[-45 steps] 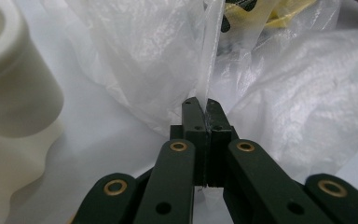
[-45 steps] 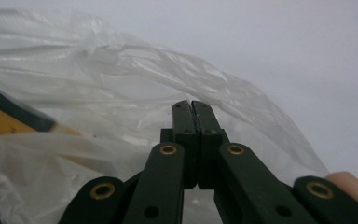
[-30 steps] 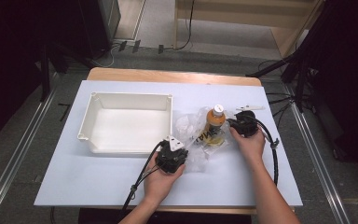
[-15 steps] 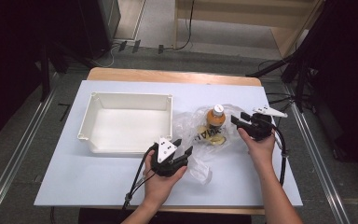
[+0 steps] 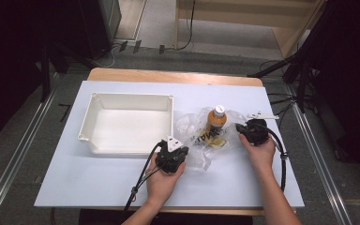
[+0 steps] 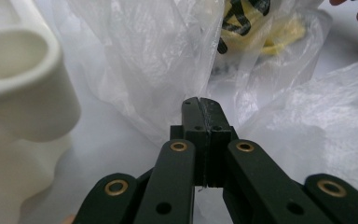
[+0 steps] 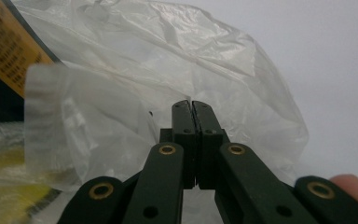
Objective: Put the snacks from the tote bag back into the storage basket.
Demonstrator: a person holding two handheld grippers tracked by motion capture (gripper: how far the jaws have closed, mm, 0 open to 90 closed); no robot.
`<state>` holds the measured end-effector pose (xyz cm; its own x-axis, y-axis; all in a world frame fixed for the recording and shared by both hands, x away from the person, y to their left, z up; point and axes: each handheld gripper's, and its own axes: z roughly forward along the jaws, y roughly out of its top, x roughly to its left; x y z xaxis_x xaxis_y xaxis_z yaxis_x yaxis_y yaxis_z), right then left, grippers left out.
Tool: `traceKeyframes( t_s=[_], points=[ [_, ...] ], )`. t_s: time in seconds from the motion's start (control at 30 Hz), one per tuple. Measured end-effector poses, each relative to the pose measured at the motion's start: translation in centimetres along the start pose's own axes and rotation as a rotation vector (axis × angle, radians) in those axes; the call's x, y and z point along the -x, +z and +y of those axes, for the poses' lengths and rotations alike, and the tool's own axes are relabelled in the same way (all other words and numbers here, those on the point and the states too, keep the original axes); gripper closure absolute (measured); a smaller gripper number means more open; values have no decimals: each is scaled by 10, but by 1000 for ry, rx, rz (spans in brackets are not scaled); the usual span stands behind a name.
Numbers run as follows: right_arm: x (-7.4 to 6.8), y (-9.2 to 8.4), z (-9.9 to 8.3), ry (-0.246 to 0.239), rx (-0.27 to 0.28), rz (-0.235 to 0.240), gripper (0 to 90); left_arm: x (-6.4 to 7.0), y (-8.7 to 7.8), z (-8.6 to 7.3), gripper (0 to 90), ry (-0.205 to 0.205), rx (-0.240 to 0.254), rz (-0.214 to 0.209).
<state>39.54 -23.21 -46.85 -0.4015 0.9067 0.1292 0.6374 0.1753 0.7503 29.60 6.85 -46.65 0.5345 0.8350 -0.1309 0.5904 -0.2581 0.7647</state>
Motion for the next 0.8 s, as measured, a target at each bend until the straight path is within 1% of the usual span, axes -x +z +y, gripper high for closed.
traceKeyframes(
  t_s=[0.13,0.2,0.27,0.33,0.4,0.43,0.53,0.6,0.63,0.67,0.7,0.77,0.8],
  points=[
    [-1,4,-3,-19,-16,-21,891,-1,2,-1,900,7,-36,8],
    [-2,7,-5,-34,-29,-25,890,-2,3,-1,900,3,-50,-1],
    [-4,8,-6,-54,-35,-39,889,-2,2,-1,900,6,-48,-5],
    [-5,7,-6,-59,-27,-43,860,-2,1,-1,900,10,-36,-18],
    [-2,3,-6,-36,0,-25,776,-3,-1,-2,900,18,-27,-24],
    [0,-1,-6,-16,17,-5,731,-3,-2,-2,900,22,-20,-28],
    [4,-16,-5,6,87,39,653,-3,-6,-3,900,30,7,-33],
    [5,-27,-2,4,130,57,608,-4,-8,-3,868,22,27,-50],
    [6,-33,0,-4,152,64,597,-5,-10,-4,838,23,38,-59],
    [6,-38,2,-11,167,73,583,-5,-11,-4,820,32,42,-60],
    [6,-43,4,-19,178,81,563,-5,-13,-5,821,38,46,-56],
    [5,-52,9,-29,205,104,533,-7,-16,-7,804,40,62,-77],
    [5,-56,11,-36,216,103,519,-8,-18,-7,789,46,65,-78]
  ],
)
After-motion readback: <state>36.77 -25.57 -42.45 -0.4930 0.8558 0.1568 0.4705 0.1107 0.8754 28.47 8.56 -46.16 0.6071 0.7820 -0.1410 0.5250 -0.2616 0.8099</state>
